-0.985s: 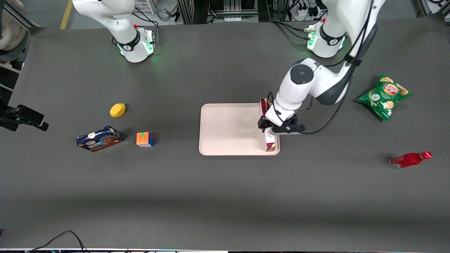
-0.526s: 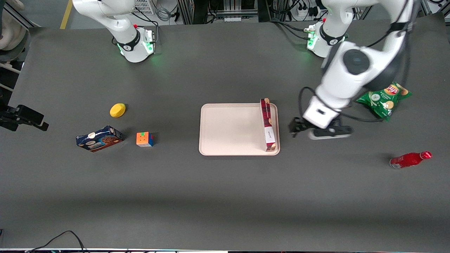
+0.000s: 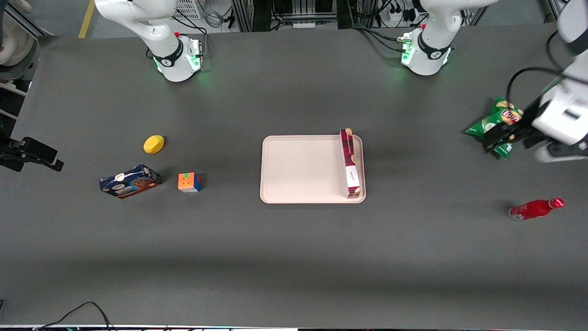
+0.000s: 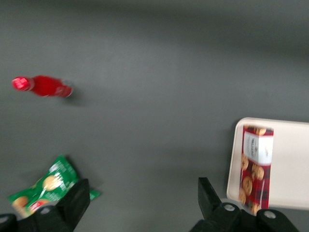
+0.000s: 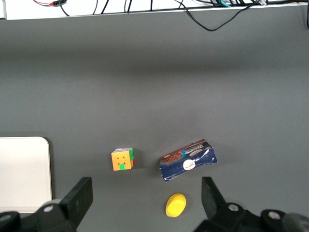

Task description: Place red cookie box on tray

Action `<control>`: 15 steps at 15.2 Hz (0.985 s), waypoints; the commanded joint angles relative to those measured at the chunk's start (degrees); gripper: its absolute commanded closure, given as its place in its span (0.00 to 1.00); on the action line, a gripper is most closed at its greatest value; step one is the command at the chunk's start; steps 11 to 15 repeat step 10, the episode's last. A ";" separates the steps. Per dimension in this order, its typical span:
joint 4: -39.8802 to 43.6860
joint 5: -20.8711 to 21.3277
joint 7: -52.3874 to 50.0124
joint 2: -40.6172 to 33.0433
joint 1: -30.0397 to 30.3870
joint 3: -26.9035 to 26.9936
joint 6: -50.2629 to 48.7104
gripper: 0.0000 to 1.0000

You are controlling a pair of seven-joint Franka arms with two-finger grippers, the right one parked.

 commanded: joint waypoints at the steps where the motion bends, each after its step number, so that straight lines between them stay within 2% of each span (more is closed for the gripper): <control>1: 2.78 -0.36 4.62 -2.71 -0.04 1.49 -6.04 0.00; 7: 2.87 0.08 9.80 -3.59 0.40 2.37 -5.78 0.00; 15: 2.87 0.35 10.16 -3.51 0.32 2.64 -5.60 0.00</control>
